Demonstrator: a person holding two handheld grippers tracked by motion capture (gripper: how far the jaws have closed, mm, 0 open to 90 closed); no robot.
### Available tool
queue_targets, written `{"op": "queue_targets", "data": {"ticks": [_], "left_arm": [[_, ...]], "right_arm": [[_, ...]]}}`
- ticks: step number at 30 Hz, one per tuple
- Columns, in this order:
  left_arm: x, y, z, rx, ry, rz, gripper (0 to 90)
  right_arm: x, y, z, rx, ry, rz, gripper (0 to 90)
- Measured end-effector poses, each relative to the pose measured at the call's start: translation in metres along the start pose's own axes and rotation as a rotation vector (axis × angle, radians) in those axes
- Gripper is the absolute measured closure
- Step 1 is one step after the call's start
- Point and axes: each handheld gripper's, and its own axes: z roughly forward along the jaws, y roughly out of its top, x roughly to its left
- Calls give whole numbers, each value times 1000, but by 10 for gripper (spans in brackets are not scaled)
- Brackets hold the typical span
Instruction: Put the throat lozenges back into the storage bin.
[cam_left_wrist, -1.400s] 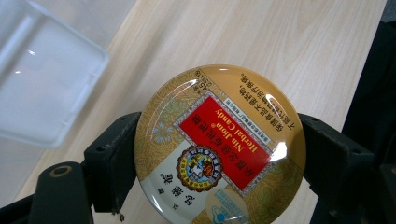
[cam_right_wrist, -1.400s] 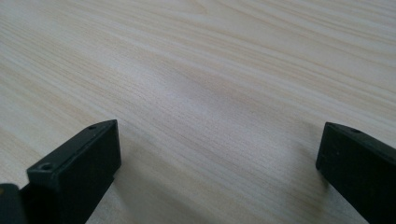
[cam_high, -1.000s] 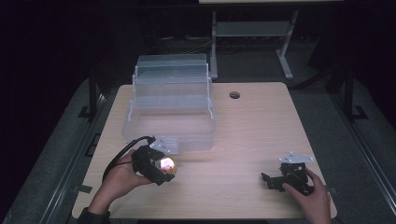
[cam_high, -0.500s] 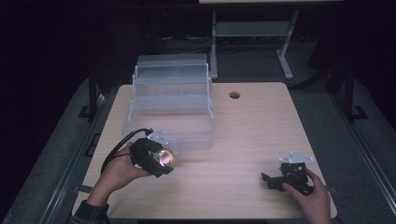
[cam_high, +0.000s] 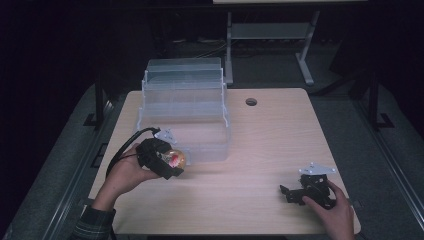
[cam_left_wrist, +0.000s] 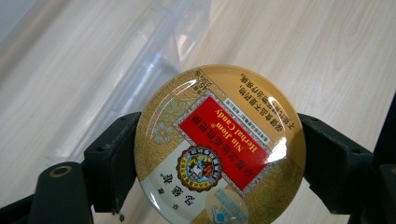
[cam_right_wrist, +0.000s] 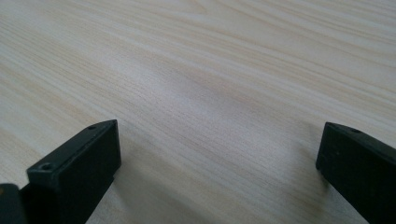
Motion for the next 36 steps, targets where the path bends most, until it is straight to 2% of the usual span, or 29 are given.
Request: {"op": "queue_targets", "data": {"ticks": [15, 36], "left_arm": [[20, 5, -6, -2, 28, -31, 195], [55, 3, -7, -2, 84, -116, 195]], "right_arm": [[0, 0, 0, 0, -1, -2, 0], [0, 0, 0, 0, -2, -1, 0]]}}
